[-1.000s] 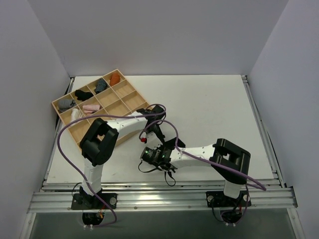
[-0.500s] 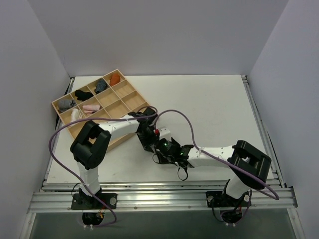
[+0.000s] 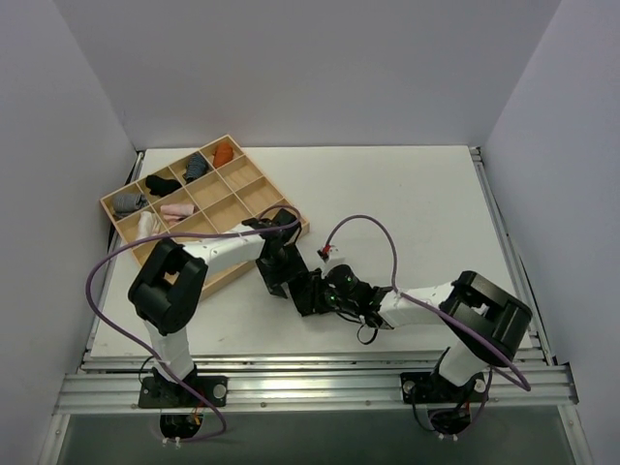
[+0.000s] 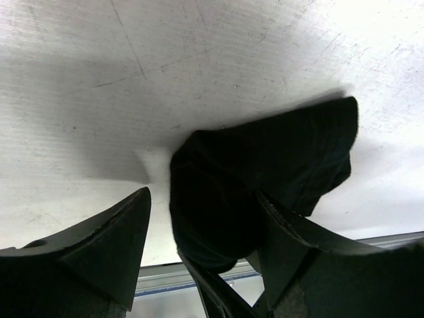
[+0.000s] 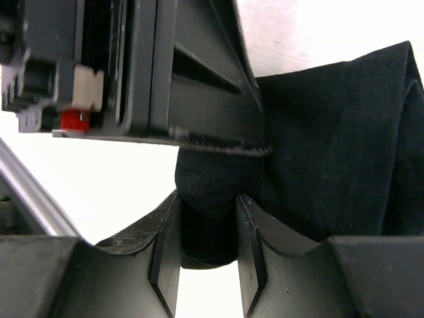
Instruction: Roll the underwear
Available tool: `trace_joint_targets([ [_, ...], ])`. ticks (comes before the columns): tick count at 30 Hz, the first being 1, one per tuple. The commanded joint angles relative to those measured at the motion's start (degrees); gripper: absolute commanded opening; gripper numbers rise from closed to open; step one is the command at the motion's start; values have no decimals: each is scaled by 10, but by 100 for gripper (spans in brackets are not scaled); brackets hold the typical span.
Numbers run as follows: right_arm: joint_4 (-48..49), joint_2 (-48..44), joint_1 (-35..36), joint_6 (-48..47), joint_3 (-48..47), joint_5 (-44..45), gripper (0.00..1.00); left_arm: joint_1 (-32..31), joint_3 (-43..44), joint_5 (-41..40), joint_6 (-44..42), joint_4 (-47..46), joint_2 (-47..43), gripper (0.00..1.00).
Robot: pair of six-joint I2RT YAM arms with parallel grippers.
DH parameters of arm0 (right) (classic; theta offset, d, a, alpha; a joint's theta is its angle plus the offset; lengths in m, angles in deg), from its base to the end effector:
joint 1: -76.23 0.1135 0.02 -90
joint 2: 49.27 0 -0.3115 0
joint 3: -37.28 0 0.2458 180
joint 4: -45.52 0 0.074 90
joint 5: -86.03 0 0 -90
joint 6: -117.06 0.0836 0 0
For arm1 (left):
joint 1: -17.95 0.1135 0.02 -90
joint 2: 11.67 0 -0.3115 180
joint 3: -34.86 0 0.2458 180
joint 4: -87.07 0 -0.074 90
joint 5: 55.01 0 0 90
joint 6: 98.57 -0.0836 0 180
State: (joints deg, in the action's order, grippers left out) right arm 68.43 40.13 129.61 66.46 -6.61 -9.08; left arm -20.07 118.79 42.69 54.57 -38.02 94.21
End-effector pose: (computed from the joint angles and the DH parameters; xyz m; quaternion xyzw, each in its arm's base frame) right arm 0.1934 0.2727 0.1892 -0.1257 0.8219 0.4269 0.3555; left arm 0.2837 -0.2360 0.1685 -0.2080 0.9691 -0.1305 0.0210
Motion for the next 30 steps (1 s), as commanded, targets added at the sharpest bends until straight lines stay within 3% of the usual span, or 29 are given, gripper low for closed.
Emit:
trace_joint_targets([
  [1,-55,66,-7,15,32,-61,7,3,1,-14,-12,19,-29,70],
  [15,15,122,-37,40,53,-111,5,9,12,-37,-71,14,-45,68],
  [30,124,183,-65,73,75,-197,5,11,-43,-30,-89,-35,-55,62],
])
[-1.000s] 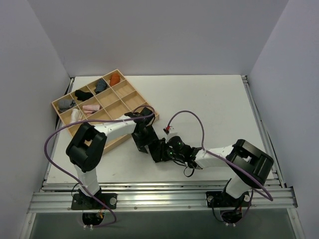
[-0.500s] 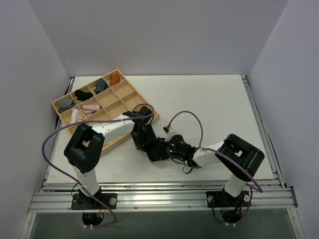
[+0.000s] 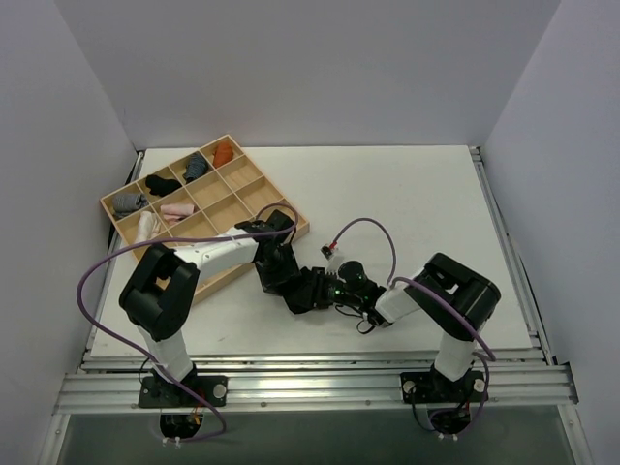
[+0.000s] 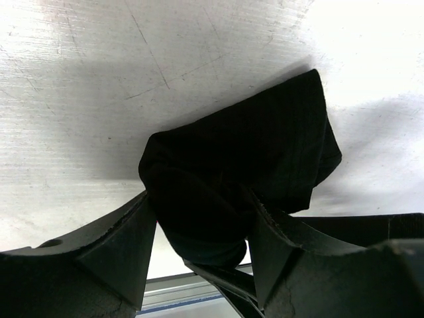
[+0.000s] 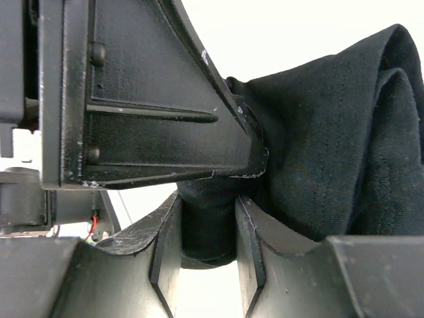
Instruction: Roll the underwear
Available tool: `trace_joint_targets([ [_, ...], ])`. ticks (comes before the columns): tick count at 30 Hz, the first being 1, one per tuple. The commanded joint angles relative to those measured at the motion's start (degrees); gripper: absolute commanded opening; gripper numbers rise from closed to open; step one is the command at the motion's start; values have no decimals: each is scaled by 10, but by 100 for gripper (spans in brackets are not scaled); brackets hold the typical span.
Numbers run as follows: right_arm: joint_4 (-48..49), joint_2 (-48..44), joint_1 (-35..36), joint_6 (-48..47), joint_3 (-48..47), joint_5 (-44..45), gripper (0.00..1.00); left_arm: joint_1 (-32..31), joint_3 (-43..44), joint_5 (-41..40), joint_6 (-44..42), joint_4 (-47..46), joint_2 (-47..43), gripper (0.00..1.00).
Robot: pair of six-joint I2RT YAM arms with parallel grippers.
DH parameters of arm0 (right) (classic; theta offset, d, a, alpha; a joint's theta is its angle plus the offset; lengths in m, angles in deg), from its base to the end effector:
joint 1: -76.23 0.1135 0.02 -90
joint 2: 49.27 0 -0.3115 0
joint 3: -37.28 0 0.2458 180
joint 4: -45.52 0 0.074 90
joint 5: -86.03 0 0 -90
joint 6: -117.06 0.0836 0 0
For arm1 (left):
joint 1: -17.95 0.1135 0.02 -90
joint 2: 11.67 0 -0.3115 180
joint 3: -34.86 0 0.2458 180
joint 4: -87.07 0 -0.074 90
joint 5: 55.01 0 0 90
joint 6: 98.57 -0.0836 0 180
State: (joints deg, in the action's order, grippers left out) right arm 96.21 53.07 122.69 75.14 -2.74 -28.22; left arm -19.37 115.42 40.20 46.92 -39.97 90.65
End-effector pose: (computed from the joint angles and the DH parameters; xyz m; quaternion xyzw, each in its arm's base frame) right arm 0.2148 0.2758 0.1699 -0.1220 0.7596 0.5642 0.2996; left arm 0.2787 -0.2220 0.1750 -0.1504 0.9786 -0.1272 0.0590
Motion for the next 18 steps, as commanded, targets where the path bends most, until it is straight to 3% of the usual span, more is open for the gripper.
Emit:
trace_joint_targets([
  [1,-149,55,3,-10,38,-9,5,3,-12,-6,-12,-18,-20,62],
  [10,-110,72,-7,6,54,-25,4,4,-25,-11,-17,-40,-40,65],
  [18,-109,63,-13,14,57,-27,7,2,-45,4,-20,-58,-7,43],
])
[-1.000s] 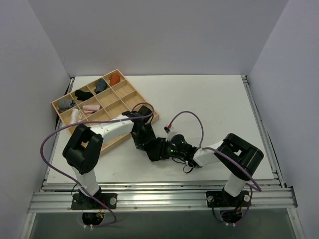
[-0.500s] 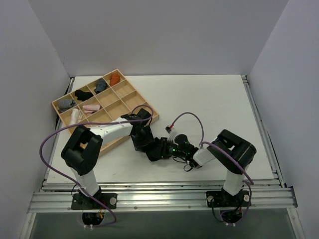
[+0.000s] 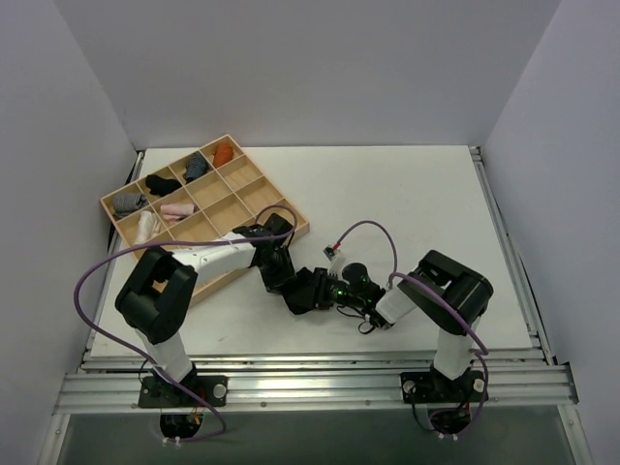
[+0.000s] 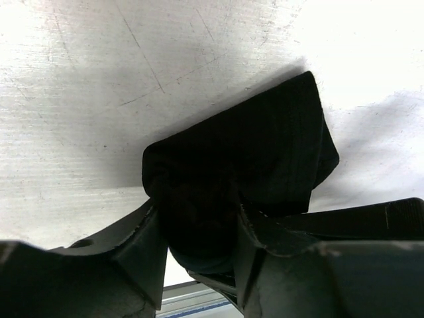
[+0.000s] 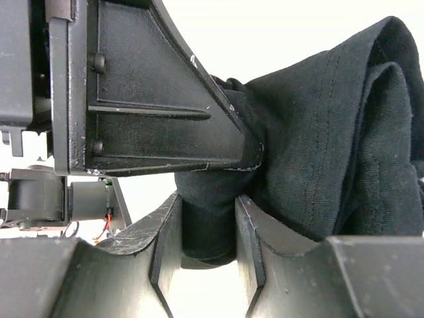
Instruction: Roll the underwear
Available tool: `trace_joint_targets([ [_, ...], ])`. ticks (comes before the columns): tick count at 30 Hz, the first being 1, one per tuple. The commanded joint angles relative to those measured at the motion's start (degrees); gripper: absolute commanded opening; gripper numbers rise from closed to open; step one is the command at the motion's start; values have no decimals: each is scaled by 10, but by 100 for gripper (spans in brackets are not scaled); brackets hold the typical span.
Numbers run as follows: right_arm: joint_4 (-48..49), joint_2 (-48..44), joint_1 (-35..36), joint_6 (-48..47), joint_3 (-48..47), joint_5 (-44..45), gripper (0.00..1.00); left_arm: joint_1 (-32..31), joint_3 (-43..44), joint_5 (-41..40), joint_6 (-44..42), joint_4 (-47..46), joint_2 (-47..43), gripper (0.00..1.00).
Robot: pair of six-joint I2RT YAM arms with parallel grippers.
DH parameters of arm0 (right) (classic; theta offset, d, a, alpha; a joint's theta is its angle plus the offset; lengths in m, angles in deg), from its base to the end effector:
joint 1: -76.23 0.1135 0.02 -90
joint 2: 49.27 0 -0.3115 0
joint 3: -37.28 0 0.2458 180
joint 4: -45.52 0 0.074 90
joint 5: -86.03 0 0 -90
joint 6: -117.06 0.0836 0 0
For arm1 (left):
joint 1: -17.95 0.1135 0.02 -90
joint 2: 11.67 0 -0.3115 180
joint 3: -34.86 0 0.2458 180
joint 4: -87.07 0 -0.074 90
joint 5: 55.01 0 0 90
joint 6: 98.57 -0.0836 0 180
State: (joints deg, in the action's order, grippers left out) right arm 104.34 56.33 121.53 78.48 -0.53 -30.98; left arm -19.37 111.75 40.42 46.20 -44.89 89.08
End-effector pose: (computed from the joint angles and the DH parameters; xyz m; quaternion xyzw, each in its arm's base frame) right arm 0.2145 0.2708 0.1628 -0.1120 0.7463 0.5900 0.2870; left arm 0.2749 -0.2195 0.1707 -0.1423 0.9762 -0.1456 0.0754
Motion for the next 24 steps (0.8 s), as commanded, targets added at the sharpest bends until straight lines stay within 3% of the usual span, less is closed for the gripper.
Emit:
trace_joint_targets([
  [1,-212,26,-3,-21,32,1,9,2,-8,3,-13,-7,13,41],
  [6,-356,-35,-3,-69,-19,44,29,0,-12,6,-20,1,32,36],
  [11,-547,-122,1,-138,-98,122,43,-6,6,-3,-31,35,56,35],
  [16,-667,-185,15,-170,-151,220,47,-13,27,-8,-30,55,77,33],
  [24,-715,-228,71,-188,-186,274,54,-27,55,-17,-30,78,97,32],
])
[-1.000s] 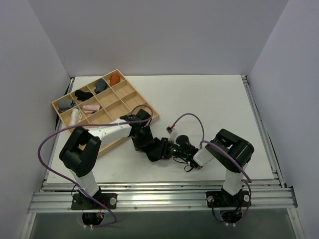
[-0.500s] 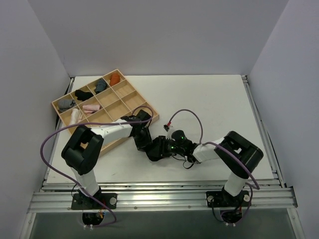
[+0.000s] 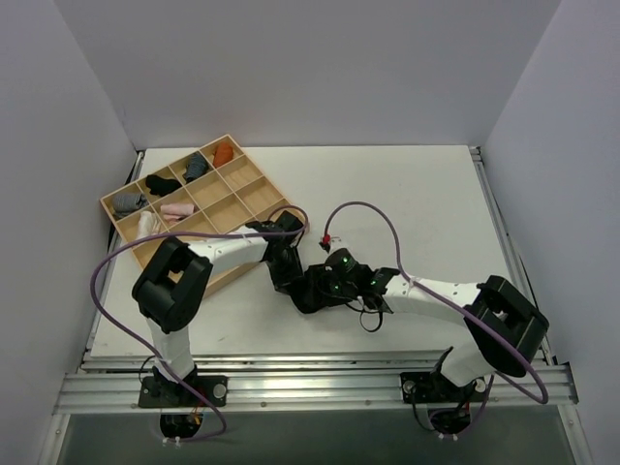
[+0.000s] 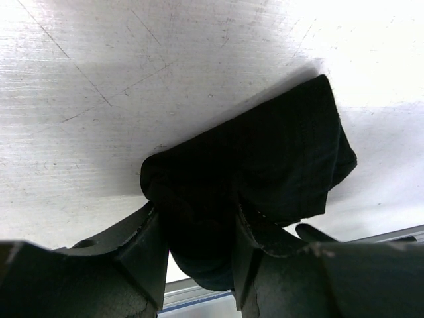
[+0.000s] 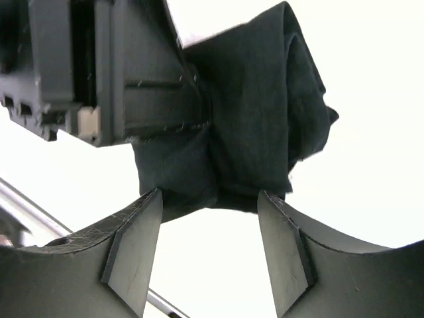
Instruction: Roll the underwear
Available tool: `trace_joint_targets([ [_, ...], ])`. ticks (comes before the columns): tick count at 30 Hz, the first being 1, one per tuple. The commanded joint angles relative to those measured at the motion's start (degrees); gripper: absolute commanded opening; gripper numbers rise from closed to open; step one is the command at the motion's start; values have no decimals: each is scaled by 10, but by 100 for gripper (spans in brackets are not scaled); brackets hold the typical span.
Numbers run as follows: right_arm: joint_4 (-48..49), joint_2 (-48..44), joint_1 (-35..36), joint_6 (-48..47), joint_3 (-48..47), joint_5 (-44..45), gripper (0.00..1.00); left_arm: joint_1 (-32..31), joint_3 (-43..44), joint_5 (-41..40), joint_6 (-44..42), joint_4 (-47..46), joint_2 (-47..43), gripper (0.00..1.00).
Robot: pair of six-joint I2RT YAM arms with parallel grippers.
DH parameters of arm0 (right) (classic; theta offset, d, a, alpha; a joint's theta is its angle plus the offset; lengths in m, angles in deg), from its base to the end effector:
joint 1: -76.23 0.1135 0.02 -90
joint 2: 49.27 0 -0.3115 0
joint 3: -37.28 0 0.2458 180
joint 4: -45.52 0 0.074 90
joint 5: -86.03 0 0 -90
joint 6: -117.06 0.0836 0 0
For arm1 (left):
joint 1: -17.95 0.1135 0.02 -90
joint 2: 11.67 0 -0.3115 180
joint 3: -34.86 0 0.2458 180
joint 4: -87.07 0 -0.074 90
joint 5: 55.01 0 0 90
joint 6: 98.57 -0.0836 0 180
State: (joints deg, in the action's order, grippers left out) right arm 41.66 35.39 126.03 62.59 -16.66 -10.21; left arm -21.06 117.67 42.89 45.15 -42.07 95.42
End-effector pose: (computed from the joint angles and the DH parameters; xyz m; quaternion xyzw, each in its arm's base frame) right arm 0.2071 0.2592 0.2089 -0.1349 0.8740 0.3501 0.3088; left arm 0.2848 -0.2455 0.1586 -0.1178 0.9822 -0.1405 0.0396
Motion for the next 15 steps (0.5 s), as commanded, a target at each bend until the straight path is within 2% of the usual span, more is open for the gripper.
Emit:
trace_joint_targets([
  [1,-97,-19,36,-31,-32,86,55,-12,-1,-45,-19,53,37,33],
  [5,-139,-12,93,-41,-72,181,56,-22,13,-47,-15,64,47,32],
  [15,-177,75,147,-99,-147,256,60,-27,32,-44,-12,78,60,32],
])
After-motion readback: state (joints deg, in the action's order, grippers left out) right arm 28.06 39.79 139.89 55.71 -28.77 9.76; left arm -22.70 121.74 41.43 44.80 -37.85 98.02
